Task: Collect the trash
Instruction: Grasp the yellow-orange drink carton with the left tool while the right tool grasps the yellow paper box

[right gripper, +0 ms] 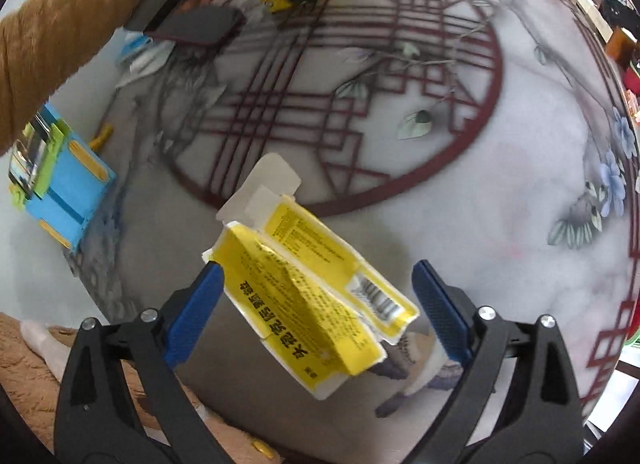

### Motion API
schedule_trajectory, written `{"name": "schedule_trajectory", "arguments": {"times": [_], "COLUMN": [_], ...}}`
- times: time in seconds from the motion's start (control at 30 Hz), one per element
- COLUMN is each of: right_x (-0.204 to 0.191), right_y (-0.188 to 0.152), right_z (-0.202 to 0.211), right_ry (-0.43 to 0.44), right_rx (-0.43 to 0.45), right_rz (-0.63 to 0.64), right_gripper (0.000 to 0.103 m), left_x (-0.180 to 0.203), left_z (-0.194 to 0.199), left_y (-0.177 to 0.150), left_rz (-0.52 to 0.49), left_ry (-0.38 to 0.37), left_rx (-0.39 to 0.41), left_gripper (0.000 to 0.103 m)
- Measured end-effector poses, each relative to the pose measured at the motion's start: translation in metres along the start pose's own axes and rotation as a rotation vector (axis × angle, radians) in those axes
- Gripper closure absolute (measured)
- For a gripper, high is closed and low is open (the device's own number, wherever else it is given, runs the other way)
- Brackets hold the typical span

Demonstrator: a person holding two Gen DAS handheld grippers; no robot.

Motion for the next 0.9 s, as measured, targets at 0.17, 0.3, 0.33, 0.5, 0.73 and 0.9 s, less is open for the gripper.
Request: {"name": "schedule_trajectory", "arguments": {"times": [0.17,0.3,0.33,0.5,0.73,0.9], "right_x": [0.003,0.004,0.003,-0.012,-0.029,-0.016], "right_y": [0.001,0.005,0.006,0.007,-0.009,-0.015], "right_z": [0.0,-0.004,-0.004,-0.011,-0.021,-0.027], "right_ry": [-0.014,-0.019,-0.021,-0.019,-0.149,-0.163], "right_rx": [-0.004,-0.021,-0.026,-0.049,-0.051,-0.069], "right_rz": [-0.033,-0.03,-0.022,0.043,0.234,0.192], "right_gripper": [0.01,0.01,0.009,0.008,0.009,0.063], "left_x": [0.0,-0.012,-0.015,-0.014,0.008,0.019], "left_z": [0.01,0.037,0.047,0.106,0.148,0.155], "left_y": [0.002,-0.005,-0.009,-0.032,-0.07,-0.094], "left_rz": [0.129,0.371,0.446,0.686,0.852,0.935], "left_ry": [-0.081,-0.121,-0.14,-0.21,-0.231,-0.222], "left_rx": [0.046,0.105,0.12,0.26,0.288,0.263], "left_gripper": [0.038,0.039,0.039,0.039,0.038,0.039]}}
Point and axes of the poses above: each gripper's, at about its wrist camera, not at the fingertips, and z roughly against the way its jaws point, x to its right, y to its top, the point moved 4 cm from there along -z, roughly the way its jaws point, and after that the axes turned 8 degrees about y, right-handed, at the moved point
